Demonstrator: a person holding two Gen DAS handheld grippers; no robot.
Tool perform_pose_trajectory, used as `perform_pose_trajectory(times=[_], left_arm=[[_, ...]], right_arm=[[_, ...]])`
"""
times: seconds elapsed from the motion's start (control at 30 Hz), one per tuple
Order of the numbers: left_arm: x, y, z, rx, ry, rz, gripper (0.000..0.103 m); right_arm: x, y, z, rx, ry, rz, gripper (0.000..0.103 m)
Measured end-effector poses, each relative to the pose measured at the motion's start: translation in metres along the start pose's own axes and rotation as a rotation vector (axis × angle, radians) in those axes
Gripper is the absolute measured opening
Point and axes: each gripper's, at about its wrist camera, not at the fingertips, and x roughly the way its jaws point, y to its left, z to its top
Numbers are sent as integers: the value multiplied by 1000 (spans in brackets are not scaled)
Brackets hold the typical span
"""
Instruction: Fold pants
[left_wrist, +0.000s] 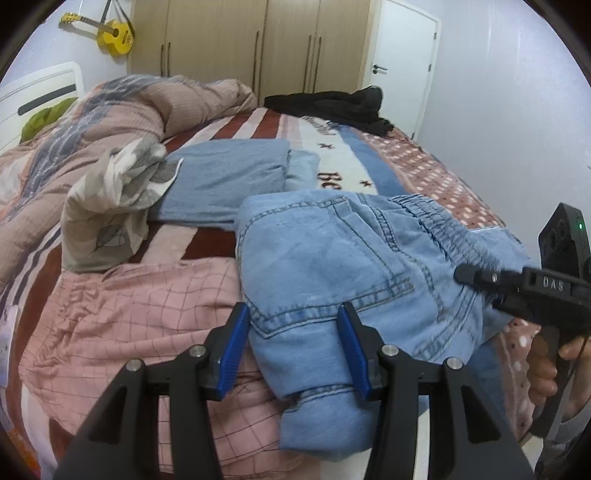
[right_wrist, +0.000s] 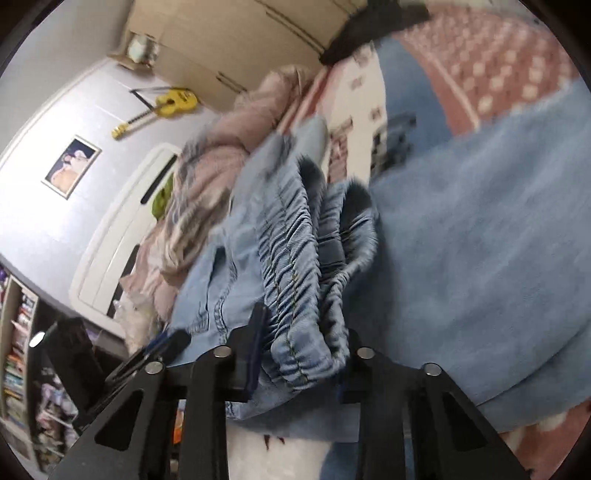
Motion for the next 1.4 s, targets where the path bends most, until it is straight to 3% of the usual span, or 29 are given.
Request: perform_pose_trajectory(times=[0.23,0.37,0.53,0.67,0.77,0.9,1.0,1.07,1.13,1.27,1.4], left_arm=[[-6,-31,11,60,-25,-26,45],[14,-48,7,104,16,0,45],[35,-51,-2,127,60,51,45],[32,-48,-1,106,63,37,45],[18,-49,7,100,26,19,45],[0,-55,23,78,-32,-38,45],[0,-67,30,97,-41,-83,45],[9,-70,29,92,-14,-122,45],[25,-73,24,81,29,-117,45],[59,-68,7,74,116,-107,45],[80,-56,-2,31,160,-141,45]], right_arm=[[-54,-11,19,-10,-110,-75,20],[-69,-21,7,-63,-68,-122,20],[-57,-40,-24,-73,1,-161,21],[-62,-44,-28,-82,4,-150,29],[-77,-34,-25,-131,1,-195,35],[-107,-13,-14,-254,-101,-286,35],[-117,6,-5,-315,-132,-252,35],[-107,18,-3,-358,-97,-220,35],[-86,26,-5,-418,-29,-223,44],[-40,26,-18,-549,100,-319,48],[-22,2,-17,-497,136,-319,49]])
